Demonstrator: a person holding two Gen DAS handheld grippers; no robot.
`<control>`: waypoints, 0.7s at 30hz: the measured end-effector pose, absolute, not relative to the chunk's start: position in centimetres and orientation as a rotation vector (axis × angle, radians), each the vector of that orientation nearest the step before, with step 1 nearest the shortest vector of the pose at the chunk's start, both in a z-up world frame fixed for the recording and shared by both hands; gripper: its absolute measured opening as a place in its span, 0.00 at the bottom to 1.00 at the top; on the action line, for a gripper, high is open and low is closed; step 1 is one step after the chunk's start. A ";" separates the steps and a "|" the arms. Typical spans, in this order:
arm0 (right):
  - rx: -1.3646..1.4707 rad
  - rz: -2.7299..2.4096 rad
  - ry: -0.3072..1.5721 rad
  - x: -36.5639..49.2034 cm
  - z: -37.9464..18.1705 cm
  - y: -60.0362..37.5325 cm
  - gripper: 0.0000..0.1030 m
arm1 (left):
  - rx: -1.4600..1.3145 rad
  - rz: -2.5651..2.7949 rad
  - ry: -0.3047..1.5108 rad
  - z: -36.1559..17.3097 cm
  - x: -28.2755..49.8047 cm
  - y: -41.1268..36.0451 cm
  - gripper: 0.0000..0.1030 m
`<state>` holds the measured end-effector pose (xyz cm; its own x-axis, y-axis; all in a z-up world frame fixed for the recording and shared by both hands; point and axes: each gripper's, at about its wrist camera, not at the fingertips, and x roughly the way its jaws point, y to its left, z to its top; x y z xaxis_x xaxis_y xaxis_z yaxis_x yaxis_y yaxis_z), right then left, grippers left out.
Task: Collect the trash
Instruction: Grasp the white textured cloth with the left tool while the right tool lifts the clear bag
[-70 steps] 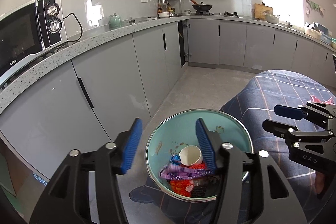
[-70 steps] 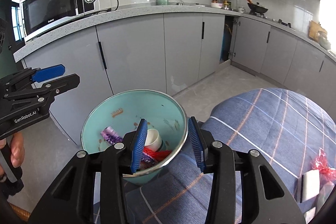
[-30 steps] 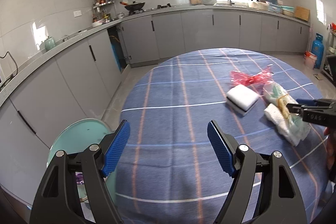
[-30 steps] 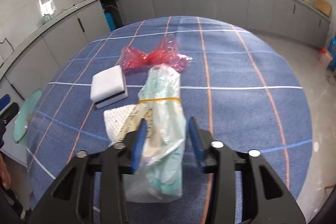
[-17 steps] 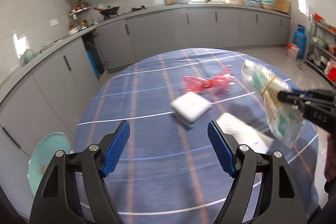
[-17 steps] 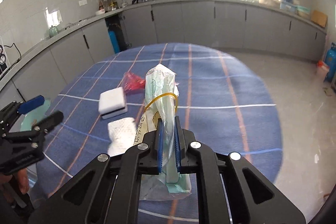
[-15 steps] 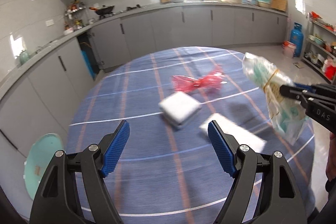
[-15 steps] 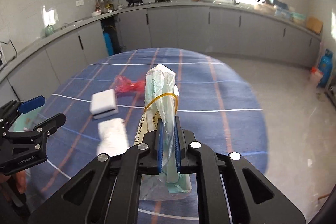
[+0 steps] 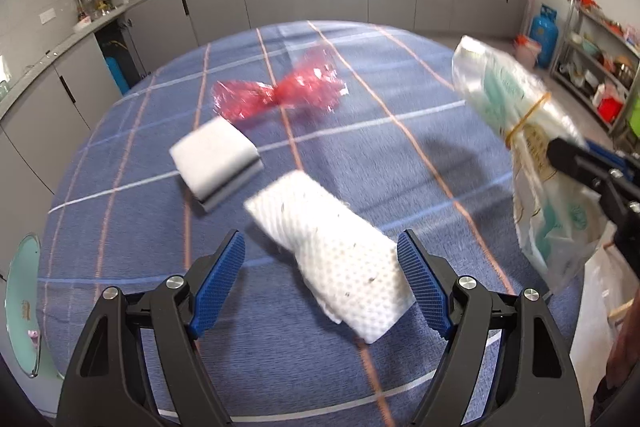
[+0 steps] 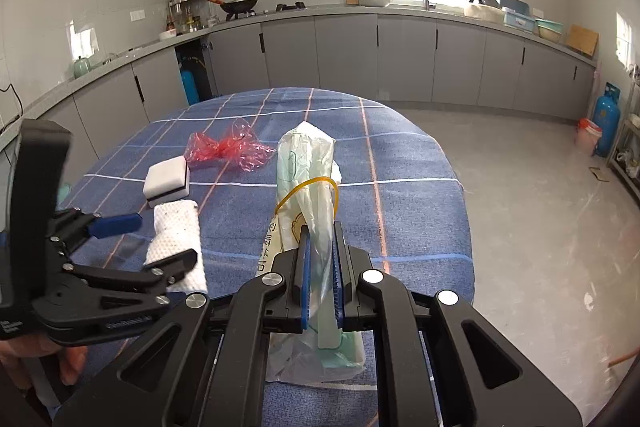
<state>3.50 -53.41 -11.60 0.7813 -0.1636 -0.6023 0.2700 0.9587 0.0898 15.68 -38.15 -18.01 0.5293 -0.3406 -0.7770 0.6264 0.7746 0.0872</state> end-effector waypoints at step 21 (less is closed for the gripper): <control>0.175 -0.094 0.556 5.1 -10.2 -49.0 0.10 | 0.359 -0.574 0.678 -11.9 15.0 -29.6 0.16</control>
